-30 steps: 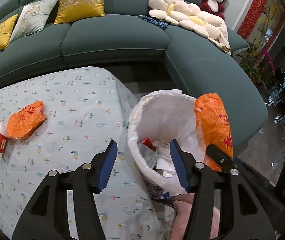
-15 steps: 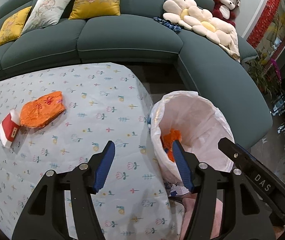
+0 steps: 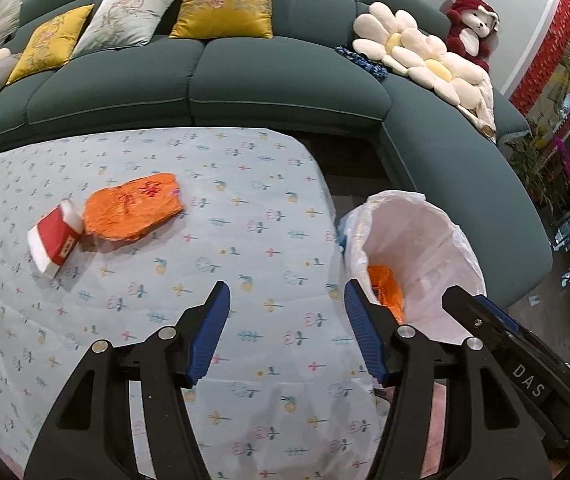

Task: Collect trash
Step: 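Move both grippers back over the table toward the remaining orange bag and carton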

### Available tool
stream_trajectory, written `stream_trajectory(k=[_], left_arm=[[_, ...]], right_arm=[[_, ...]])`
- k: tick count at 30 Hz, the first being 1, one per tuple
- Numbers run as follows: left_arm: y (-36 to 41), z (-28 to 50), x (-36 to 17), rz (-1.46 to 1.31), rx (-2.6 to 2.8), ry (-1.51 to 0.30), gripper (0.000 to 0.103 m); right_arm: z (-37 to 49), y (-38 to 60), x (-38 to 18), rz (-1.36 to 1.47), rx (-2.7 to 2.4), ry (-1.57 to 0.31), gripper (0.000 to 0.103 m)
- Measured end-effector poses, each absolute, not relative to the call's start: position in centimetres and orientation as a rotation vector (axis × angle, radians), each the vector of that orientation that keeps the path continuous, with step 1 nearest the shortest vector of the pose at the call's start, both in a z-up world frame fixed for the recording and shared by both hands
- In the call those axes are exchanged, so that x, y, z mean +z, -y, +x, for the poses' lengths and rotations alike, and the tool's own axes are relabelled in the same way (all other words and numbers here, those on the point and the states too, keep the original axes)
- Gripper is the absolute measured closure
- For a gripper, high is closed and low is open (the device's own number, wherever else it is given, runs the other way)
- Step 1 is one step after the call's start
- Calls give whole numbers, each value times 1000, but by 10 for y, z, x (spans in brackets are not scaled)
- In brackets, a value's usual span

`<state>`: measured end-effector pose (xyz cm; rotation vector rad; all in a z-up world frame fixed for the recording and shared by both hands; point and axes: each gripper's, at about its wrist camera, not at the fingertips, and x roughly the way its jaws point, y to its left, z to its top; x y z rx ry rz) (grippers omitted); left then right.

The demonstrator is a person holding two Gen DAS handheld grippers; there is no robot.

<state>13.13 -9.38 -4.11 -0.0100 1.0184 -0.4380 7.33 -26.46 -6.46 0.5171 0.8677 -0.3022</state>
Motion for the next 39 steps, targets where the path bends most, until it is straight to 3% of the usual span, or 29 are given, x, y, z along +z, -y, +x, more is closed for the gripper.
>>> stream_trajectory(k=[22, 39], left_arm=[[-16, 138, -63, -123, -265, -1052, 46], [-113, 161, -87, -222, -100, -1080, 31]], right_arm=[[102, 175, -67, 354, -217, -942, 49], [149, 99, -89, 256, -126, -1024, 45]])
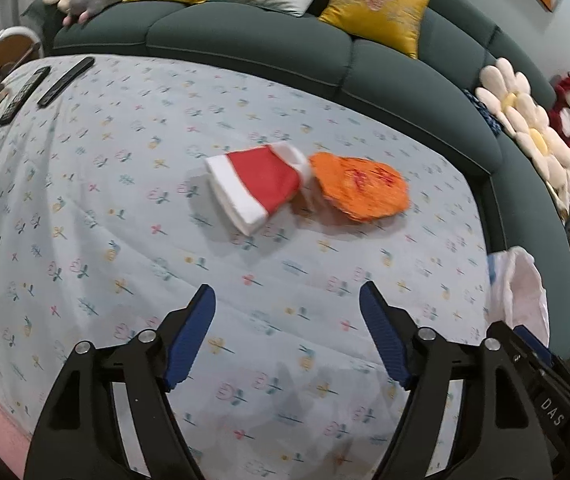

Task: Collect trash
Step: 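Move both grippers back over the table toward the remaining orange bag and carton, then grasp the red-and-white carton with the left gripper while the right gripper grasps the orange bag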

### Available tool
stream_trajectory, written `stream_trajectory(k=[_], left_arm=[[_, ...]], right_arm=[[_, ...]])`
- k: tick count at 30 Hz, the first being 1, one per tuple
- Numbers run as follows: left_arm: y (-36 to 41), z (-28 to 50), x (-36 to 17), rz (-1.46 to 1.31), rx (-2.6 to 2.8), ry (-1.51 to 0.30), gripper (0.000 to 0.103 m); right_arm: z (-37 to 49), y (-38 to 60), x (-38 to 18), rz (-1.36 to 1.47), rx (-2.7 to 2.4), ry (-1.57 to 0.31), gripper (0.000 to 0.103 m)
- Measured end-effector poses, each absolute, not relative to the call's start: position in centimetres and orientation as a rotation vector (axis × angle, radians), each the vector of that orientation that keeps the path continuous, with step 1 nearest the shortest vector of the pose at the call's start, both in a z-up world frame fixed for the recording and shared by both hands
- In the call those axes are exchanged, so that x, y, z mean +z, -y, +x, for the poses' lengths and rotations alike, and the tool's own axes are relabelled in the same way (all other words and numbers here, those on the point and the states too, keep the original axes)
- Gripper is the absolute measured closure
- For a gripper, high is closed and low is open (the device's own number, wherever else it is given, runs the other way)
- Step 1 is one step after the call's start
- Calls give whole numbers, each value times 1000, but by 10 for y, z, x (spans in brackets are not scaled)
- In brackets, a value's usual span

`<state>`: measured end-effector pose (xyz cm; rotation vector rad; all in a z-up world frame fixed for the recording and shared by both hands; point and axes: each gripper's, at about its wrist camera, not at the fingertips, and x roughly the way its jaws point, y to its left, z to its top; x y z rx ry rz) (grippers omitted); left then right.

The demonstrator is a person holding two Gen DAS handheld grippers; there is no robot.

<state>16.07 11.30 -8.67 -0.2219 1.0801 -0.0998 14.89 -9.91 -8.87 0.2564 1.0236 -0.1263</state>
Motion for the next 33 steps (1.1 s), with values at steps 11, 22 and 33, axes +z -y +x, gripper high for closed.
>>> stream_trajectory(k=[11, 22, 33], left_arm=[[-156, 210, -106, -389, -48, -1138, 27], [-167, 262, -140, -554, -47, -1254, 42], [-158, 276, -155, -616, -102, -1302, 82]], right_arm=[[196, 66, -109, 233, -91, -1076, 45], [260, 54, -125, 240, -96, -1104, 45], [318, 62, -142, 254, -134, -1120, 45]])
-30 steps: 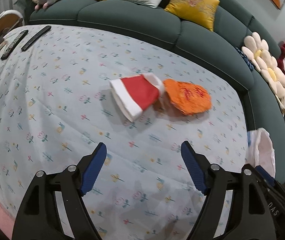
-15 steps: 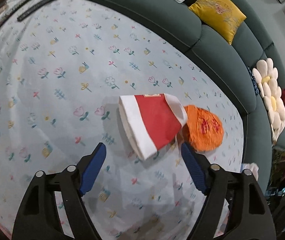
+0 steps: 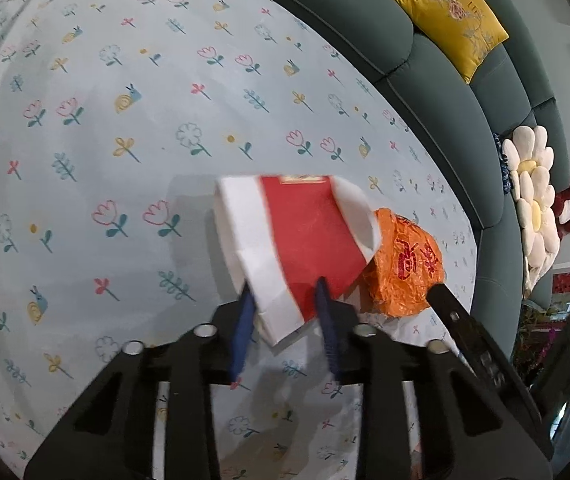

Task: Collect trash
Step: 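Grasp the red-and-white carton with the left gripper while the right gripper grasps the orange bag, then carry the carton and orange bag over the bin with both grippers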

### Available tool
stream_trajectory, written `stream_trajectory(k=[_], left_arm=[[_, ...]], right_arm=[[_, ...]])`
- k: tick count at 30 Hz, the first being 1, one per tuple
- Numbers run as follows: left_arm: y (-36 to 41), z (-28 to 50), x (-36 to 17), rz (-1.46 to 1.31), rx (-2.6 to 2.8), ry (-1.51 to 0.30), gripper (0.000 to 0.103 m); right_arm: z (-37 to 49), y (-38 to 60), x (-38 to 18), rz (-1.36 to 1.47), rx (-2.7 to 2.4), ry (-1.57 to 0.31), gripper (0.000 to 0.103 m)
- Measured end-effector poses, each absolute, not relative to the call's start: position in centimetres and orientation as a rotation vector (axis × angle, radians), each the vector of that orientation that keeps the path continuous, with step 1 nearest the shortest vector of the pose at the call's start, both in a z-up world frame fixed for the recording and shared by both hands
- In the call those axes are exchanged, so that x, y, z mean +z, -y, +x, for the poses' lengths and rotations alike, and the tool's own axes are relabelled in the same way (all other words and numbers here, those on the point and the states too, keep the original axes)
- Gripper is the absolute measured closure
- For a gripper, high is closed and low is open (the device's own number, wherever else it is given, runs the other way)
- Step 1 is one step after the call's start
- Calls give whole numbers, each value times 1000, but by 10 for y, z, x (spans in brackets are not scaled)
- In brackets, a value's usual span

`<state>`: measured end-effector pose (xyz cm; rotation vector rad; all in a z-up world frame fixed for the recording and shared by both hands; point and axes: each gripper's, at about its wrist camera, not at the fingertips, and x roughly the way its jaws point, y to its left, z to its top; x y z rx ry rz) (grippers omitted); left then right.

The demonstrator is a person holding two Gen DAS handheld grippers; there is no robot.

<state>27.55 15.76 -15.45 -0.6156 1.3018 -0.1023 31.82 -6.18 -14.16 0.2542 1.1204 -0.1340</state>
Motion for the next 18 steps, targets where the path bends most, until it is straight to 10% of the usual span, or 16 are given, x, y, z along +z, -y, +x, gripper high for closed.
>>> stream_trajectory(k=[5, 11, 18], left_arm=[[-150, 278, -153, -578, -121, -1291, 91], [-138, 277, -146, -518, -147, -1270, 96], [-121, 266, -129, -430, -177, -1238, 101]], right_arm=[[334, 61, -161, 275, -139, -1170, 47], [330, 57, -174, 288, -100, -1203, 85], [304, 60, -163, 302, -79, -1183, 96]])
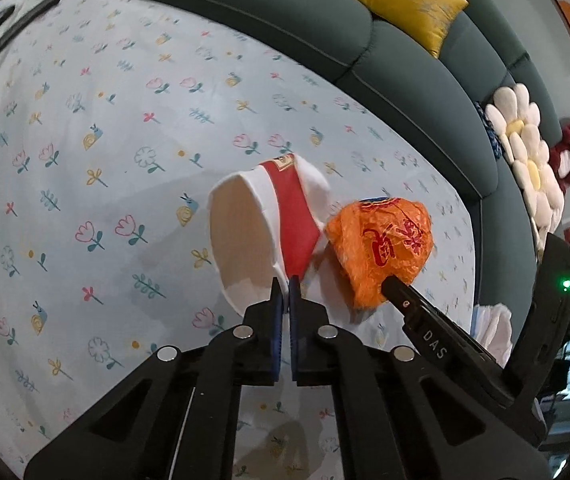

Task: Collect trash
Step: 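Carry the carton and orange bag over the bin with both grippers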

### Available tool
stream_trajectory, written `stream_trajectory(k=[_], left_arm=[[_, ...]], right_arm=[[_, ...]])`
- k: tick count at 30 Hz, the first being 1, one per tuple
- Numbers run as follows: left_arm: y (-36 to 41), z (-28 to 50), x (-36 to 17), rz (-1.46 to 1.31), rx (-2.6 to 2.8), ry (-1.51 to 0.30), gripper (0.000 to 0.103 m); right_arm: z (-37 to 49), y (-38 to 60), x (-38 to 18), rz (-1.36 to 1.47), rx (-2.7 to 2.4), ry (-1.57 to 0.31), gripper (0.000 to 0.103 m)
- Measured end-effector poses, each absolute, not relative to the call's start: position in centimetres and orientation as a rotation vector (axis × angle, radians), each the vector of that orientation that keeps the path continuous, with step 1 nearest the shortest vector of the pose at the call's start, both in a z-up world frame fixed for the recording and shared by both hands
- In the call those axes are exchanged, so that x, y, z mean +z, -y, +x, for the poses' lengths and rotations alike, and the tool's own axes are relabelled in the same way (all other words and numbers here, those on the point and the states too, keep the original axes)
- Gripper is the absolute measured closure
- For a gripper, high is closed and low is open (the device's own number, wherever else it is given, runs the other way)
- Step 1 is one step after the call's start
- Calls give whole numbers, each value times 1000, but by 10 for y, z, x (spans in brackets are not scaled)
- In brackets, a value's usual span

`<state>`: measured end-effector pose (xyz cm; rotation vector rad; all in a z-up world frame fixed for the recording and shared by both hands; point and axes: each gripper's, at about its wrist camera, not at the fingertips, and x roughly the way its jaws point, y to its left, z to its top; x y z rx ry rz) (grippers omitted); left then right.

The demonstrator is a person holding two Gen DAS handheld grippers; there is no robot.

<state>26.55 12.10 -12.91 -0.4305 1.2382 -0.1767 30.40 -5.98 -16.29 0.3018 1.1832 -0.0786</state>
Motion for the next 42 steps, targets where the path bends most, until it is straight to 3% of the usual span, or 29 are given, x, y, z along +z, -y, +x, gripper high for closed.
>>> stream_trajectory(k=[15, 42], left_arm=[[-60, 204, -88, -310, -274, -1196, 101], [157, 106, -29, 6, -607, -1094, 101]], right_arm=[[209, 114, -118, 380, -120, -1086, 97], [40, 301, -76, 536, -375, -863, 97]])
